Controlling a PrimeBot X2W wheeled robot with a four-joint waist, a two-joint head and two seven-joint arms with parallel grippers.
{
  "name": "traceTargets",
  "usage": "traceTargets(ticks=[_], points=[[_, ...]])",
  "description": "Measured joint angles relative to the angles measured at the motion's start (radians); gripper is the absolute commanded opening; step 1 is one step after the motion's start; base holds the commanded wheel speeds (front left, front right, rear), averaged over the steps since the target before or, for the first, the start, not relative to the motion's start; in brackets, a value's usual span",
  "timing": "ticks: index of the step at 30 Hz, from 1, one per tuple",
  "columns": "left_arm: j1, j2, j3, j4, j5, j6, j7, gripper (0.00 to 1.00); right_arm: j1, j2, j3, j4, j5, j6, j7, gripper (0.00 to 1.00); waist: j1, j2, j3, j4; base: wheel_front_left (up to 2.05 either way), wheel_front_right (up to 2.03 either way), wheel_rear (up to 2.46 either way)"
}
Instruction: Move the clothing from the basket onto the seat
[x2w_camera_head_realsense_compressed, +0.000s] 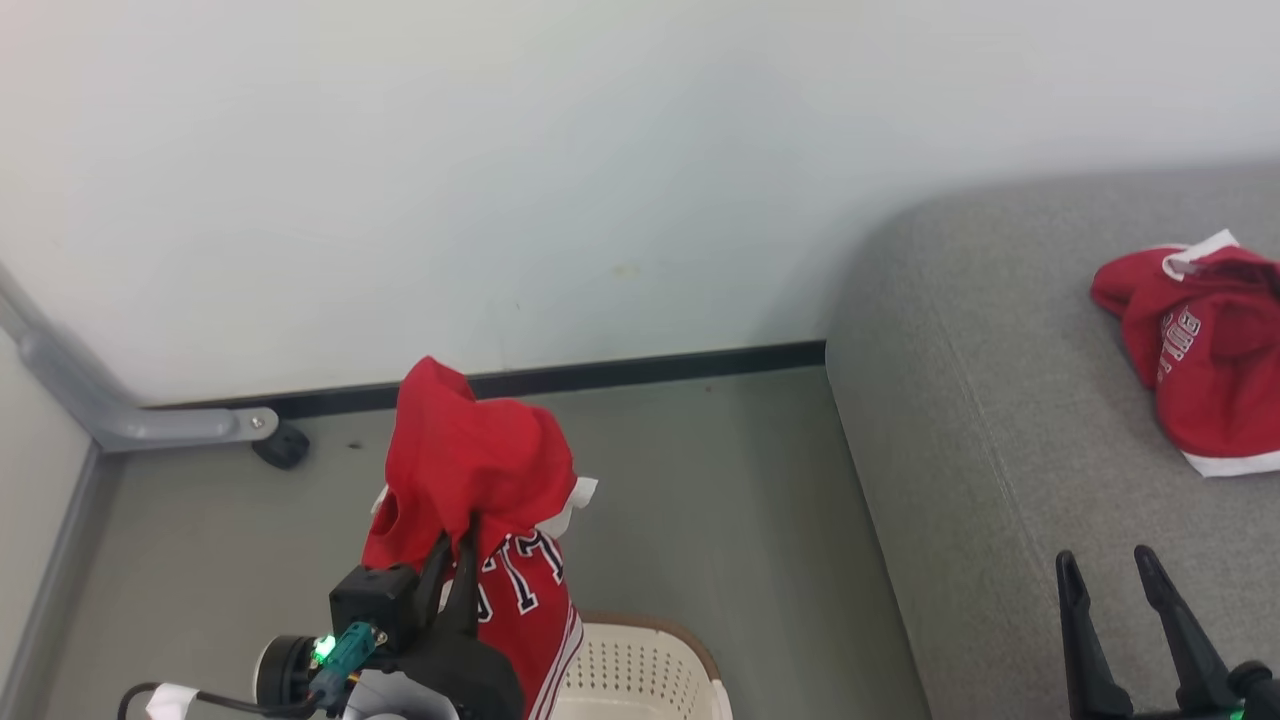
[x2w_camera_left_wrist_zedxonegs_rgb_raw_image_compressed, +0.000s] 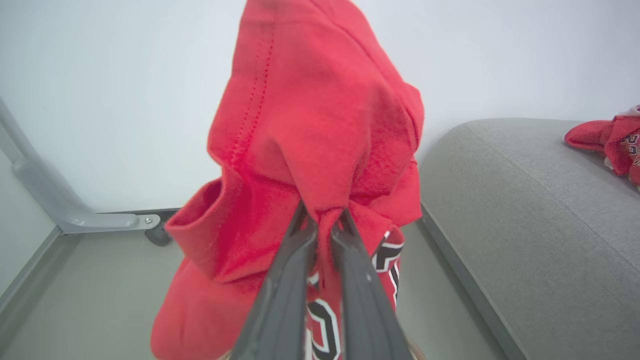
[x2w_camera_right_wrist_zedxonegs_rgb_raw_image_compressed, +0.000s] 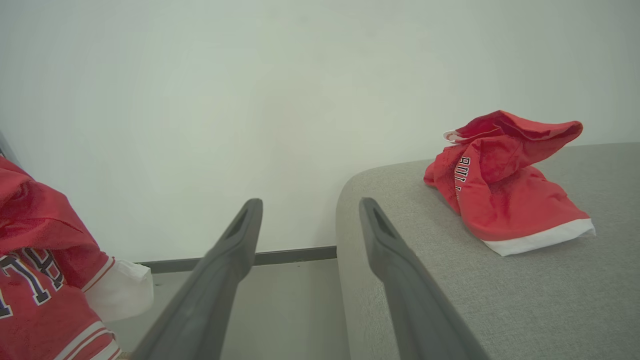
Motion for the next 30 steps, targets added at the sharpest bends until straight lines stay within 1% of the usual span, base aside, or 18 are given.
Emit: traceTargets(ticks=[4,5,8,16,19,25,30], points=[[0.03,0.003,0.001,-0.124,0.01,0.001,0.0,0.0,0.043,0.005,0.004,-0.019,0.0,-0.005,0.008,1.0,0.0,0.0,-0.048,0.013,0.0,0.0,0.0],[0.042,0.008,0.002,-0.183,0.014,0.002,0.0,0.0,0.059,0.009,0.01,-0.023,0.0,-0.007,0.009,1.0,0.0001,0.0,-0.069,0.02,0.0,0.0,0.0],[0.046,0.022,0.002,-0.267,0.024,0.009,0.0,0.0,0.073,0.015,0.021,-0.031,0.0,-0.007,0.018,1.0,0.0001,0.0,-0.096,0.029,0.0,0.0,0.0],[0.061,0.035,-0.018,-0.474,0.049,0.009,-0.001,0.0,0.099,0.015,0.033,-0.064,-0.009,-0.007,0.043,1.0,0.0002,0.0,-0.132,0.042,0.0,0.0,0.0],[0.061,0.04,-0.028,-0.53,0.072,0.009,-0.001,0.0,0.099,0.015,0.036,-0.072,-0.01,-0.008,0.052,1.0,0.0002,0.0002,-0.133,0.042,0.0,0.0,0.0],[0.058,0.039,-0.057,-0.601,0.079,0.008,0.012,0.0,0.099,0.016,0.063,-0.088,-0.014,-0.007,0.062,1.0,0.0002,0.0001,-0.134,0.048,0.0,0.0,0.0],[0.052,0.033,-0.086,-0.623,0.08,0.008,0.038,0.0,0.095,0.029,0.138,-0.113,-0.016,0.015,0.08,1.0,0.0002,0.0002,-0.136,0.069,0.0,0.0,0.0]])
